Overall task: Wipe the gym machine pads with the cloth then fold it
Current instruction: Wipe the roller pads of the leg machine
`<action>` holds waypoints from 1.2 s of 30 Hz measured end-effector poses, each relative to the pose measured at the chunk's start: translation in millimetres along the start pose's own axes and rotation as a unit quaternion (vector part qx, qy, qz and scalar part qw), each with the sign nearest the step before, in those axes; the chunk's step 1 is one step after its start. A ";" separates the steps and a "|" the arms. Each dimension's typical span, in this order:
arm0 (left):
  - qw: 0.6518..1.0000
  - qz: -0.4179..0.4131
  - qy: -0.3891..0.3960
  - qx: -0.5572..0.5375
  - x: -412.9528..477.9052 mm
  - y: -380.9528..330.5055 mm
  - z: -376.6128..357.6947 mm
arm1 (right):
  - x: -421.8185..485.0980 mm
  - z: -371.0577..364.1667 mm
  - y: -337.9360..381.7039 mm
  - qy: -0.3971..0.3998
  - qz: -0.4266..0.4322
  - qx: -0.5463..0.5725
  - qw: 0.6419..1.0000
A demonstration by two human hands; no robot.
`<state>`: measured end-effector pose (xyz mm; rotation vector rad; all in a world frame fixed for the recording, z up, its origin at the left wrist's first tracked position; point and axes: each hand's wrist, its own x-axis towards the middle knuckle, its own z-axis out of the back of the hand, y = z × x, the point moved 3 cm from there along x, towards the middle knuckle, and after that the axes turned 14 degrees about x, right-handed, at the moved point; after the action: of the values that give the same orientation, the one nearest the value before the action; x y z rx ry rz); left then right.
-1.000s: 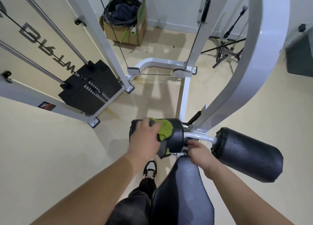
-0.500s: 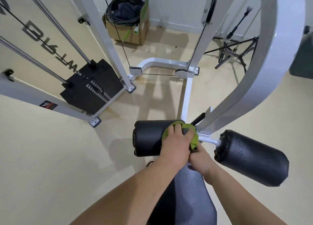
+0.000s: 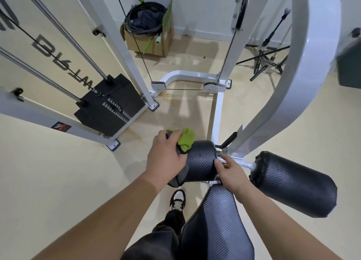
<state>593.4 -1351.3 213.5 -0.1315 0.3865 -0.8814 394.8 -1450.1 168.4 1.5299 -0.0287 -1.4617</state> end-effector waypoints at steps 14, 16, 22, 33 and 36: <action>0.984 -0.098 0.040 0.142 4.5 -87.1 -44.8 | 26.9 0.2 -6.1 0.065 0.005 -0.058 0.996; 0.975 -0.163 0.046 0.144 7.5 -84.5 -43.1 | 25.8 3.2 -11.6 0.066 0.015 -0.070 0.995; 0.986 -0.036 -0.016 0.161 10.4 15.2 -16.4 | 25.1 0.7 -24.0 0.066 0.028 -0.012 0.997; 0.989 -0.096 0.078 0.084 11.3 -55.9 -18.9 | 30.7 -1.3 9.5 0.013 -0.027 0.023 0.999; 0.993 -0.048 0.062 0.087 14.8 -9.4 -8.0 | 31.2 -3.8 -8.2 -0.003 0.014 0.002 1.000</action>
<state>592.1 -1368.3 204.6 0.0668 0.4196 -1.0170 401.6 -1462.4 139.2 1.5224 -0.0577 -1.4455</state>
